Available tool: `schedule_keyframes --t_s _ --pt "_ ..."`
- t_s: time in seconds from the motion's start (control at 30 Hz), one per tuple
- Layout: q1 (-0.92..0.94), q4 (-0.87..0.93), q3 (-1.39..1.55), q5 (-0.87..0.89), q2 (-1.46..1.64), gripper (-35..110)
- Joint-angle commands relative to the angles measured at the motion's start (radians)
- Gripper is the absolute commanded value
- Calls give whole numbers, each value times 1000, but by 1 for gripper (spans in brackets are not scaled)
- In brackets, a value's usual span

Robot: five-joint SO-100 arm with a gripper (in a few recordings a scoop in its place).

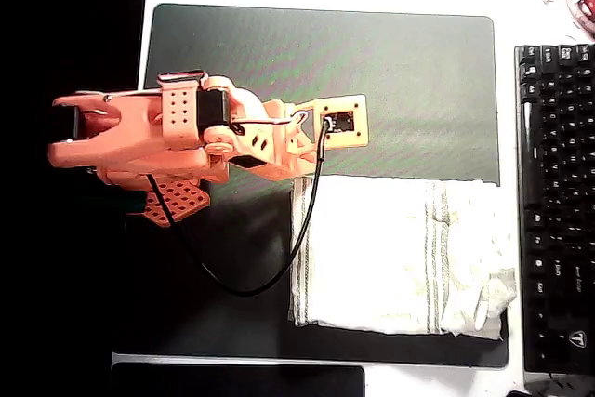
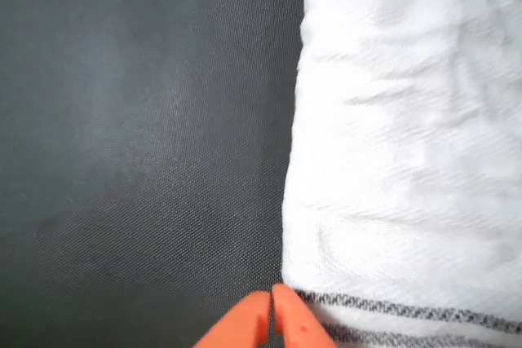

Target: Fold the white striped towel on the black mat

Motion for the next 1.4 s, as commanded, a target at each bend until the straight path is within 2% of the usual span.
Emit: schedule_keyframes --t_s 0.0,0.33,0.87,1.37 --pt "14 12 48 8 112 0" --pt "48 37 173 28 273 0" --pt "66 290 176 28 314 0" --pt "67 291 176 23 314 0"
